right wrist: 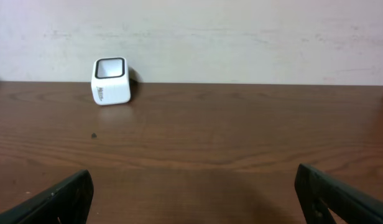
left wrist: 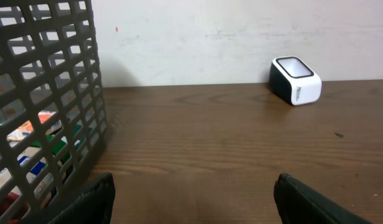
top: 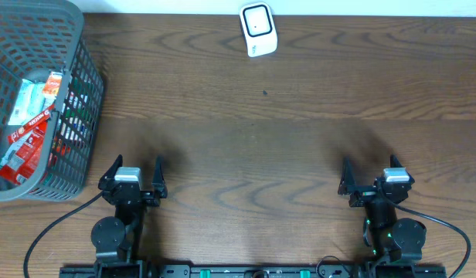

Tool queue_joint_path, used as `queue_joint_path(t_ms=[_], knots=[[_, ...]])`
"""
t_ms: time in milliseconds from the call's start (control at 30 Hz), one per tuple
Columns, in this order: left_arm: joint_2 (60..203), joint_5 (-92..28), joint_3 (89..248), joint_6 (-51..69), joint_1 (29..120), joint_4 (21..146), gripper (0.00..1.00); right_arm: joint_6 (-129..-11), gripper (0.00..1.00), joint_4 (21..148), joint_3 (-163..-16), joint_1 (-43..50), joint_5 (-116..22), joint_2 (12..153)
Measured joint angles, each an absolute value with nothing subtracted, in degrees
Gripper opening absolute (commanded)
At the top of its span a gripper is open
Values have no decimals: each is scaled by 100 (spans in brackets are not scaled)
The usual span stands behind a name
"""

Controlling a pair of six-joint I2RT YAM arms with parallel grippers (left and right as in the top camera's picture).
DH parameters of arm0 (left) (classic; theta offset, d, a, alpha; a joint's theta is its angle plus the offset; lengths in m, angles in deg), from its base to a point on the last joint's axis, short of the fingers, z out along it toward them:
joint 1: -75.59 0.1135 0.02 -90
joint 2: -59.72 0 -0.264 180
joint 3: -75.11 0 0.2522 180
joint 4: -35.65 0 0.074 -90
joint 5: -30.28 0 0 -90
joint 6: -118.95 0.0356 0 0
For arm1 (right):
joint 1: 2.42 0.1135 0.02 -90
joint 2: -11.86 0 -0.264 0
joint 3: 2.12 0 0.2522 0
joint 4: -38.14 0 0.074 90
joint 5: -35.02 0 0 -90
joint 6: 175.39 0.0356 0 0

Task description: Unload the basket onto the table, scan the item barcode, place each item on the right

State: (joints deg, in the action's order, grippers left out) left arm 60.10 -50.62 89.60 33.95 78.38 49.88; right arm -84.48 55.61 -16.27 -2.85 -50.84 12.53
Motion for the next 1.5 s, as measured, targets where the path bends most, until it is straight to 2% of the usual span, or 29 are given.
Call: queue_joint_path(t_ms=[333, 500, 700, 933, 1200, 1300, 1333, 1500], knots=[[6010, -5053, 8960, 3342, 7838, 4955, 82, -8448, 99, 5561, -1627, -285, -5082, 1255], [6010, -4896, 8973, 2903, 7838, 4984, 82, -8451, 99, 5561, -1627, -285, -5084, 1253], [6073, -4351, 9727, 1946, 7838, 6413, 82, -8448, 99, 5561, -1627, -285, -5084, 1255], [6930, -4074, 12402, 1445, 7838, 8365, 82, -8448, 99, 5565, -1627, -285, -5088, 1255], [9575, -4008, 16684, 1458, 7838, 10555, 82, -8448, 99, 5556, -1627, -285, -5095, 1257], [10408, -4010, 17917, 1506, 7838, 10758, 82, -8448, 99, 5565, -1627, -285, -5093, 1257], [10521, -4010, 18068, 1517, 7838, 10754, 98, -8448, 99, 5561, -1627, -285, -5095, 1257], [10967, -4010, 18461, 1594, 7838, 10658, 98, -8448, 99, 5563, -1627, -285, -5095, 1257]])
